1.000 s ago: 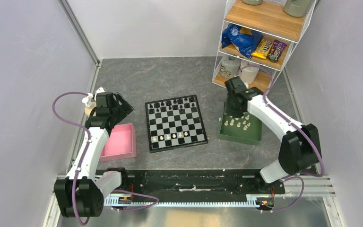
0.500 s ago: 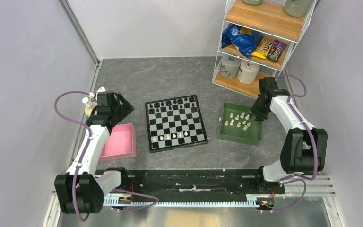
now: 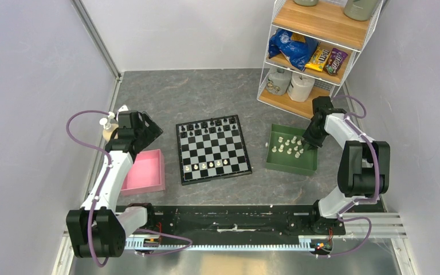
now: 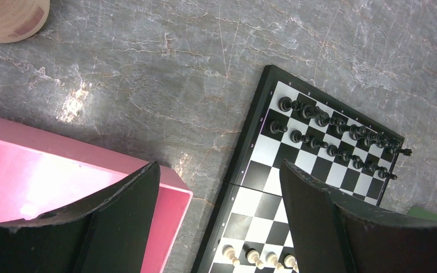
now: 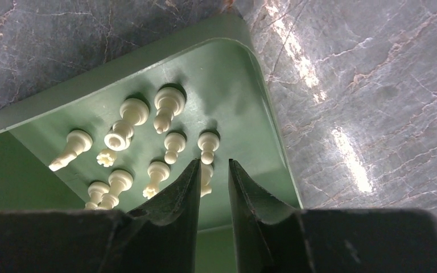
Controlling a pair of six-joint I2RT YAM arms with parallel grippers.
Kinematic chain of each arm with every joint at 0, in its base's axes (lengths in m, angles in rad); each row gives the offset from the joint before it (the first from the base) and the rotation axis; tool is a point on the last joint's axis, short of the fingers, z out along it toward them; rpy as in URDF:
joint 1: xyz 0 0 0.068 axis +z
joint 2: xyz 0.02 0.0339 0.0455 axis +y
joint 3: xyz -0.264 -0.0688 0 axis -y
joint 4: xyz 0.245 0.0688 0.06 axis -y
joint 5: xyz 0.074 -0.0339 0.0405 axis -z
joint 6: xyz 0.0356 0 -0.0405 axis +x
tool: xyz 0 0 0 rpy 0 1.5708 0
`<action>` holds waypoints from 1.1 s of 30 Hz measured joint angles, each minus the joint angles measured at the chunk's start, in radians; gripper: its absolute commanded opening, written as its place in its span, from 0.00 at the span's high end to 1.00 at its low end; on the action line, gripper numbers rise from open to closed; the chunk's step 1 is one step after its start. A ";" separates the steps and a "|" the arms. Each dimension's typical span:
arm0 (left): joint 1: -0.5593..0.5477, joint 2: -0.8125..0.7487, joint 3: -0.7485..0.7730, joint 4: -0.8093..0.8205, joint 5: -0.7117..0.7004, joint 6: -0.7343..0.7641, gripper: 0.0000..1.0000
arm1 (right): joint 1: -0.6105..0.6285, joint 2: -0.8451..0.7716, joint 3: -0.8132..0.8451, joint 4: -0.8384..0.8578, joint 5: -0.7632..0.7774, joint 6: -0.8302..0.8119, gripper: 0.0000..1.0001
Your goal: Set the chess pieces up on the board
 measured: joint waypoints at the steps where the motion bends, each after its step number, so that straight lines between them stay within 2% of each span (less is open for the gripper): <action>1: 0.000 0.001 0.000 0.000 0.000 0.000 0.16 | 0.000 0.005 0.000 0.004 -0.001 0.000 0.68; 7: 0.000 0.003 0.000 0.000 0.002 0.000 0.16 | 0.000 0.023 -0.006 0.023 -0.017 -0.003 0.64; 16: 0.000 0.003 0.000 0.000 0.002 0.000 0.16 | 0.000 0.024 -0.014 0.035 -0.031 -0.004 0.65; 33: 0.000 0.003 0.000 0.007 0.003 0.000 0.16 | 0.000 0.055 -0.030 0.049 -0.049 -0.014 0.74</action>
